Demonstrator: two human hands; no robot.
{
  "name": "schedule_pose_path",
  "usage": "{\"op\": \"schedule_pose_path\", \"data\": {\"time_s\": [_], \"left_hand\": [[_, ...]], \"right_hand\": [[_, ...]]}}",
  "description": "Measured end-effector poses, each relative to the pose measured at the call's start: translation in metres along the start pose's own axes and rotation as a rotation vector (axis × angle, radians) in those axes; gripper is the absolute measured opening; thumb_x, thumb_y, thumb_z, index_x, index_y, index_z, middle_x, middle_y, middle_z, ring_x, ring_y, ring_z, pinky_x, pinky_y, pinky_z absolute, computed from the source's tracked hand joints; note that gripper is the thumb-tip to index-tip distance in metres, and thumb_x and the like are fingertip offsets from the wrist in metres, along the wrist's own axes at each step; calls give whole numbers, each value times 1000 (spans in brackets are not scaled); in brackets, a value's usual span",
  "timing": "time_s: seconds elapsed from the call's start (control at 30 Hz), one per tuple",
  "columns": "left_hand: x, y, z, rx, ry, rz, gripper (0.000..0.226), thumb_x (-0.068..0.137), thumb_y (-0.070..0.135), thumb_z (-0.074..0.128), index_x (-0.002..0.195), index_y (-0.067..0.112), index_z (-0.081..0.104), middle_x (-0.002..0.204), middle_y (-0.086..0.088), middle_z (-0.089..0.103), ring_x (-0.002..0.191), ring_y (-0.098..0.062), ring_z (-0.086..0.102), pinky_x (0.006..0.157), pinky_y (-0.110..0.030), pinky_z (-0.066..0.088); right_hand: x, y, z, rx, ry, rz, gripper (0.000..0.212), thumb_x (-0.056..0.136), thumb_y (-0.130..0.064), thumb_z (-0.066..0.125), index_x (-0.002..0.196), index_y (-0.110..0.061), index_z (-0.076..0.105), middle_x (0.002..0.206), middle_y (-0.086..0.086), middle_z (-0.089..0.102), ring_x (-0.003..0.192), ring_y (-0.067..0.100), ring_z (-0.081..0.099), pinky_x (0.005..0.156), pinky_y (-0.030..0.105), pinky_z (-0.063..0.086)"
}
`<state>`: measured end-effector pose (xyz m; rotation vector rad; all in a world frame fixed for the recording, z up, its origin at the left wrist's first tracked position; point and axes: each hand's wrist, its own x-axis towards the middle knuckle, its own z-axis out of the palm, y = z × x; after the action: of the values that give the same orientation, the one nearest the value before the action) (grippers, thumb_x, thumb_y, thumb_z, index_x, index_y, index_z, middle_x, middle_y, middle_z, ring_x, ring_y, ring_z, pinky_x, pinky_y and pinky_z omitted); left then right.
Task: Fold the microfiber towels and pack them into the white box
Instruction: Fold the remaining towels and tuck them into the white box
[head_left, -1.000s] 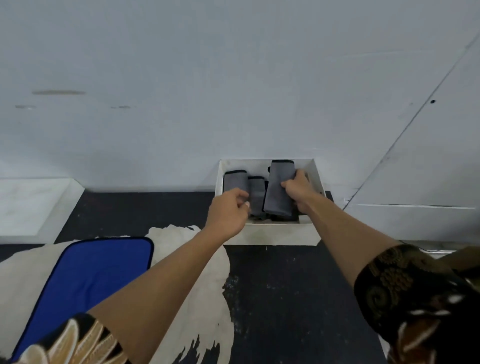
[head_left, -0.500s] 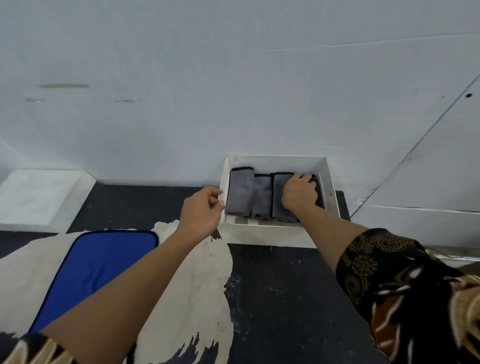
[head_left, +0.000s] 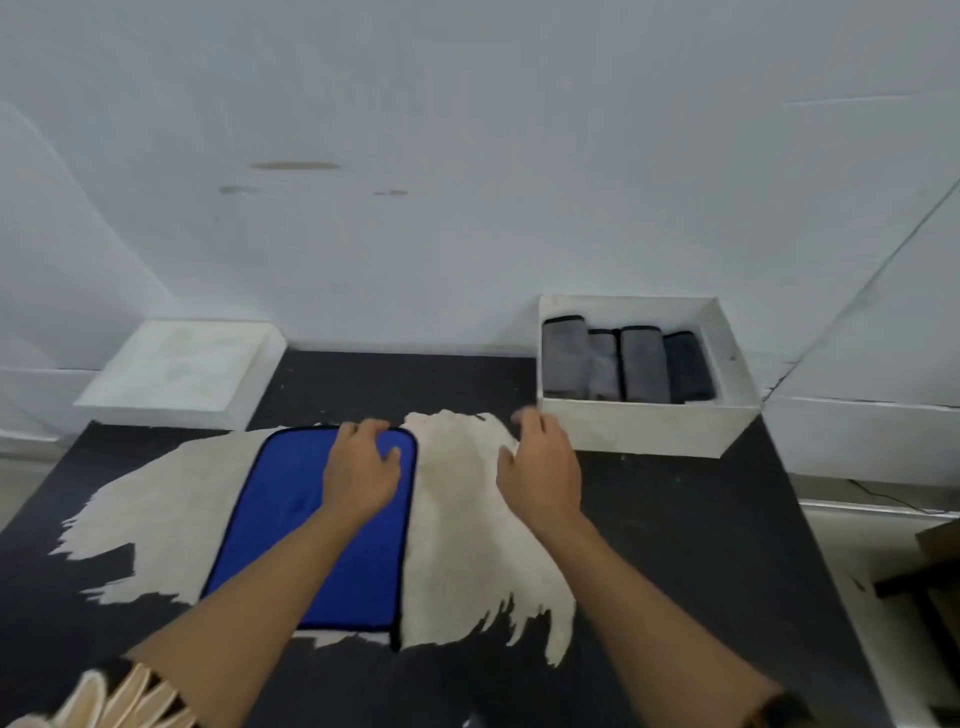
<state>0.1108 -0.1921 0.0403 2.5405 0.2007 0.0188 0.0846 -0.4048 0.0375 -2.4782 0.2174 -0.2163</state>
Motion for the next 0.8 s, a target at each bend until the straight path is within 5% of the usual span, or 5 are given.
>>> {"op": "schedule_pose_path", "data": {"time_s": [0.23,0.37,0.53,0.7,0.8], "left_hand": [[-63,-183,-50,136,-137,-493,58,91,27,59,141,9,36,139,-20,36,118,-41,48,94,-45,45],[-83,-246,-63,43,-206,-577,63,90,27,61,143,6,35,140,-21,40,121,-39,49,99,-43,46],[-73,-265,-68,-227,-236,-581,79,90,29,66,151,7,22,145,-16,44,129,-34,47,104,-39,41],[-60,-264,-65,-320,-224,-590,25,95,21,59,116,8,61,119,-10,63,91,-19,56,84,-30,47],[-56,-269,-64,-287,-225,-606,21,93,22,62,107,7,60,114,-13,62,87,-19,55,81,-30,48]], "right_hand": [[-127,-47,118,-27,-513,367,49,90,-46,62,124,-13,49,116,6,64,101,23,63,75,28,48],[-152,-63,150,2,-486,515,41,95,-42,60,118,-9,52,115,9,65,101,25,63,72,27,43],[-151,-77,161,29,-477,530,17,95,-27,59,99,-11,64,94,2,65,78,15,56,64,25,42],[-149,-83,162,219,-353,604,6,85,-6,58,84,-11,60,85,6,65,79,18,62,71,34,55],[-149,-83,163,305,-365,625,18,87,2,54,91,-14,59,94,8,66,85,25,68,78,43,59]]}}
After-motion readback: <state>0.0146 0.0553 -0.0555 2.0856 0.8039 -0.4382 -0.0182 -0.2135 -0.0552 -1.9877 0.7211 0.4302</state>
